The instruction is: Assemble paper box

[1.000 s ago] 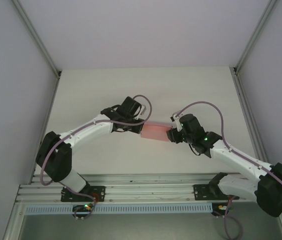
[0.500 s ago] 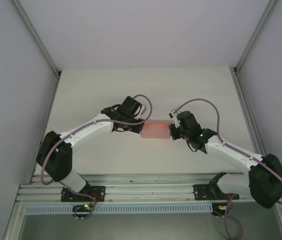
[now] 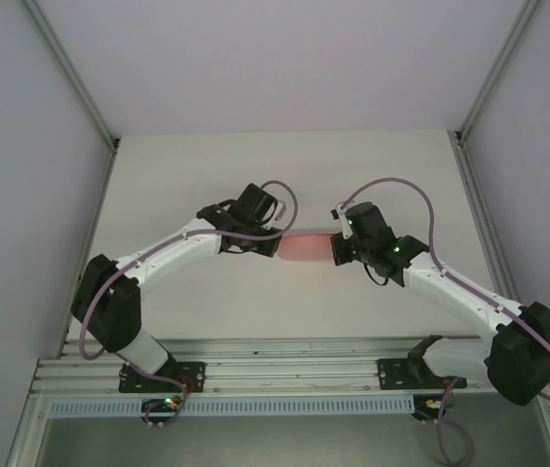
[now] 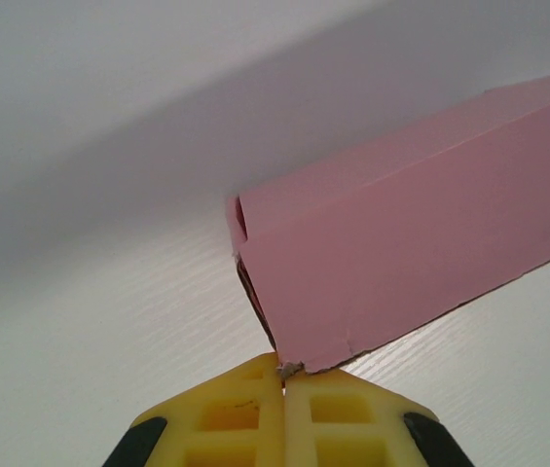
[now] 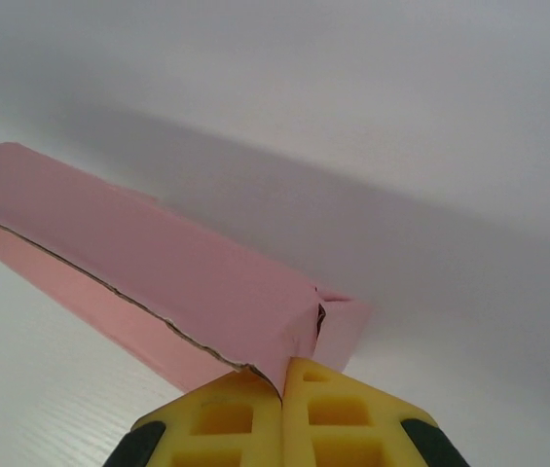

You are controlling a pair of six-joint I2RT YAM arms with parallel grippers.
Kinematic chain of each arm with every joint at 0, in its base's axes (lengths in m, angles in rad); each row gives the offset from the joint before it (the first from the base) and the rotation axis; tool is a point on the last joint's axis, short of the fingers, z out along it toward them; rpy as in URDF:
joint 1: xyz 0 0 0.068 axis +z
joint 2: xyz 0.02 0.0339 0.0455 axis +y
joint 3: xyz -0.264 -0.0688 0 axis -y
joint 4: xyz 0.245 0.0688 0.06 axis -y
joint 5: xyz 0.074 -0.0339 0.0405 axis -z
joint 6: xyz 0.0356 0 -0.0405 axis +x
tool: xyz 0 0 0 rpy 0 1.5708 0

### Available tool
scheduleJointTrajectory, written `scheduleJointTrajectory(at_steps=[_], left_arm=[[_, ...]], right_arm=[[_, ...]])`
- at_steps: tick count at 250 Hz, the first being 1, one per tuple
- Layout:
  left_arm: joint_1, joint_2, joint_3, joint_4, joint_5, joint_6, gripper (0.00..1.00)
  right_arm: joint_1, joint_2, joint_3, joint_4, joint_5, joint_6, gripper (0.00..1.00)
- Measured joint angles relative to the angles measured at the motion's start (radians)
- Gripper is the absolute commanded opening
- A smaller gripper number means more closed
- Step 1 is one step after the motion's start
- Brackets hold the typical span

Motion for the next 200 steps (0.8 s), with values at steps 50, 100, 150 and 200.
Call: scheduleJointTrajectory(at_steps=[50, 100, 150, 200], left_arm=[[-0.012, 0.009, 0.016, -0.019, -0.023, 0.006, 0.01], [-0.015, 0.027, 0.032, -0.014, -0.02, 0.007, 0.01], [-0.018, 0.049, 0.046, -0.001, -0.021, 0.01, 0.01], [-0.018, 0.067, 0.052, 0.002, -0.025, 0.01, 0.0]], right_arm=[[-0.02, 0.035, 0.076, -0.119, -0.062, 0.051, 0.0], [-0.048, 0.063, 0.098, -0.156, -0.082, 0.105, 0.0], [-0.061, 0.105, 0.086, -0.108, -0.053, 0.172, 0.03], [-0.064, 0.146, 0.035, 0.02, -0.014, 0.236, 0.0]])
